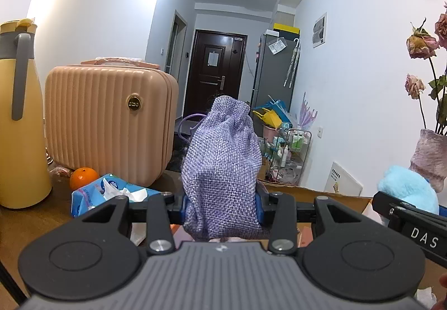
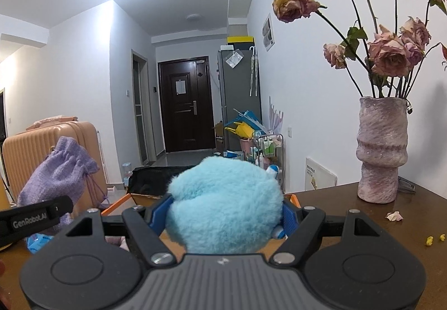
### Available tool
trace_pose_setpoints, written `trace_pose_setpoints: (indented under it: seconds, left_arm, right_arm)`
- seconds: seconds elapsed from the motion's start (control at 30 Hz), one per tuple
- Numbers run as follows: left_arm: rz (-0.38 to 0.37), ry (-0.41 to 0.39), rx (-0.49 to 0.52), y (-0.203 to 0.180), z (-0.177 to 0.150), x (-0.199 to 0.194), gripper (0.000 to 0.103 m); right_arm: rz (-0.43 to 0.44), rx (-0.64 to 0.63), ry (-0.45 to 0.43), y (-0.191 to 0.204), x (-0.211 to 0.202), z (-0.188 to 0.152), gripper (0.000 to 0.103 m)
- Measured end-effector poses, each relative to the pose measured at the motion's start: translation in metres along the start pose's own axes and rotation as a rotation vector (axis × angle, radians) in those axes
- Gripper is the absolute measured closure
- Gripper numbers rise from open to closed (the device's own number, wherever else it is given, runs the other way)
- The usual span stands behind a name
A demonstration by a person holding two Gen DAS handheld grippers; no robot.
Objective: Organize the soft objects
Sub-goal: 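Carry the lavender pouch and blue plush ball over the cardboard box with both tools, then open the left tool releasing the pouch while the right tool releases the blue plush into the box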
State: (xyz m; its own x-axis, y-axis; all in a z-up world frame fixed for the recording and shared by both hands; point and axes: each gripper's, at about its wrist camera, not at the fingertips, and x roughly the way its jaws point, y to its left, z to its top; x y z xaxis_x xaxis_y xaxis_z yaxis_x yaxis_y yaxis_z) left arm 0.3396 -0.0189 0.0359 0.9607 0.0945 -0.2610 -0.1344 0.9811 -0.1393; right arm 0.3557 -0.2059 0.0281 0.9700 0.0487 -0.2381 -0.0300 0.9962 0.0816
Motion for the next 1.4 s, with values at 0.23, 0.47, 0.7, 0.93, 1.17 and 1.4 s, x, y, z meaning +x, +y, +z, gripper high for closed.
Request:
trace_pose_setpoints:
  seconds: [0.23,0.47,0.7,0.93,1.17,1.4]
  left_arm:
    - [0.004,0.001,0.011,-0.001,0.002,0.015,0.062]
    - [0.004,-0.002,0.032,0.002,0.004,0.029,0.062]
    - [-0.003,0.017,0.089,-0.005,-0.001,0.048,0.062]
    - [-0.027,0.035,0.147,-0.014,-0.011,0.064,0.061]
    - [-0.041,0.061,0.177,-0.015,-0.019,0.070,0.061]
    - [-0.047,0.086,0.191,-0.016,-0.023,0.074,0.061]
  right_arm:
    - [-0.006,-0.020,0.037,0.005,0.014,0.001,0.027]
    - [-0.008,-0.055,0.077,0.011,0.031,-0.001,0.027]
    - [-0.015,-0.091,0.127,0.015,0.050,-0.004,0.027]
    - [-0.004,-0.056,0.210,0.011,0.068,-0.011,0.027]
    - [0.003,-0.024,0.262,0.009,0.071,-0.019,0.027]
    - [0.007,-0.002,0.284,0.005,0.072,-0.023,0.027]
